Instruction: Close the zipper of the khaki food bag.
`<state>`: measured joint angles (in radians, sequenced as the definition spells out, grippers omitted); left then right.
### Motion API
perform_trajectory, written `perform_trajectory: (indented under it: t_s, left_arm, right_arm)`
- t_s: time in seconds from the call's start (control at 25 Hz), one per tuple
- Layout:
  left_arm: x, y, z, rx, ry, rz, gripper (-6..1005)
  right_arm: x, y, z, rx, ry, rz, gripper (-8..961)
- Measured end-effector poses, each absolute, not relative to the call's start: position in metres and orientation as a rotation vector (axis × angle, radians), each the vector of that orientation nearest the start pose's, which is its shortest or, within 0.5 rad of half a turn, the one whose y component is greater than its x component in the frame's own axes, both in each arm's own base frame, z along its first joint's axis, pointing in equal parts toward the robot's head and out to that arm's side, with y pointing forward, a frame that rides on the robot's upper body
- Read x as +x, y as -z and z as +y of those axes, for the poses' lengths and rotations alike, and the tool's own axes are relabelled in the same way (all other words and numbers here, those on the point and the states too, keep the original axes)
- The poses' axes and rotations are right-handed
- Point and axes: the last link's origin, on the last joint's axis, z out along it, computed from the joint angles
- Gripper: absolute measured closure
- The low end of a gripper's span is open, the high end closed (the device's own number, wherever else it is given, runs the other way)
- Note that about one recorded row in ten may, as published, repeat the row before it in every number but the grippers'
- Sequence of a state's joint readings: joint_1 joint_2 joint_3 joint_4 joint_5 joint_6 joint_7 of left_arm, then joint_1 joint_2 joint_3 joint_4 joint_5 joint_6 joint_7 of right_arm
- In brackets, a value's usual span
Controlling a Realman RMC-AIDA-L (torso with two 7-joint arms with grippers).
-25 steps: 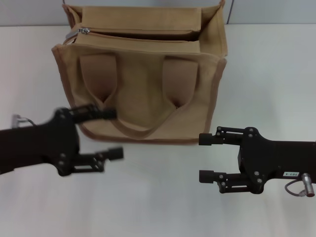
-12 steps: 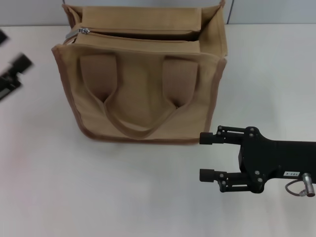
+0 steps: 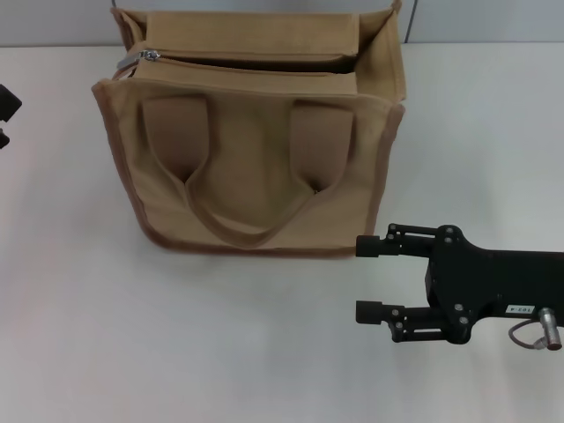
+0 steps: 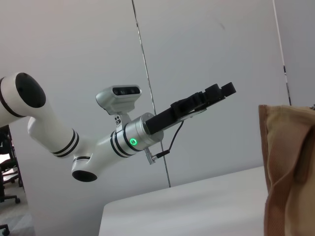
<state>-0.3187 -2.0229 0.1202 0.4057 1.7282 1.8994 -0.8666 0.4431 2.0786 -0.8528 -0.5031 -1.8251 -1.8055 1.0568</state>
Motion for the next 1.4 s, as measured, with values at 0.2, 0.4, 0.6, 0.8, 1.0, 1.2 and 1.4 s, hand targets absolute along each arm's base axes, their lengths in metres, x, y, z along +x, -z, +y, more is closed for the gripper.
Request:
perform_trajectory:
  t_s: [0.2, 0.4, 0.6, 0.8, 1.0, 1.2, 1.4]
  left_arm:
    - [-0.323, -0.083, 0.261, -2.061, 1.106, -0.279, 169]
    - [-0.330, -0.086, 0.279, -2.194, 0.909, -0.367, 169]
    - [-0.336, -0.087, 0.286, -2.236, 0.792, -0.417, 169]
    - [-0.335, -0.086, 0.287, -2.237, 0.792, -0.409, 169]
    - [-0.332, -0.081, 0.293, -2.235, 0.797, -0.408, 170]
    - [-0.324, -0.071, 0.306, -2.232, 0.791, -0.398, 170]
    - [-0.315, -0.061, 0.321, -2.244, 0.772, -0.376, 170]
  right_arm:
    - [0.253, 0.026, 0.264, -2.893, -1.055, 0.307, 214]
    - [0.253, 0.026, 0.263, -2.893, -1.055, 0.308, 214]
    - [0.253, 0.026, 0.264, -2.894, -1.054, 0.308, 214]
    - [0.253, 0.026, 0.264, -2.893, -1.054, 0.307, 214]
    - [0.253, 0.025, 0.263, -2.892, -1.054, 0.310, 214]
    - [0.254, 0.026, 0.263, -2.891, -1.054, 0.312, 214]
    - [0.254, 0.026, 0.262, -2.890, -1.053, 0.315, 215]
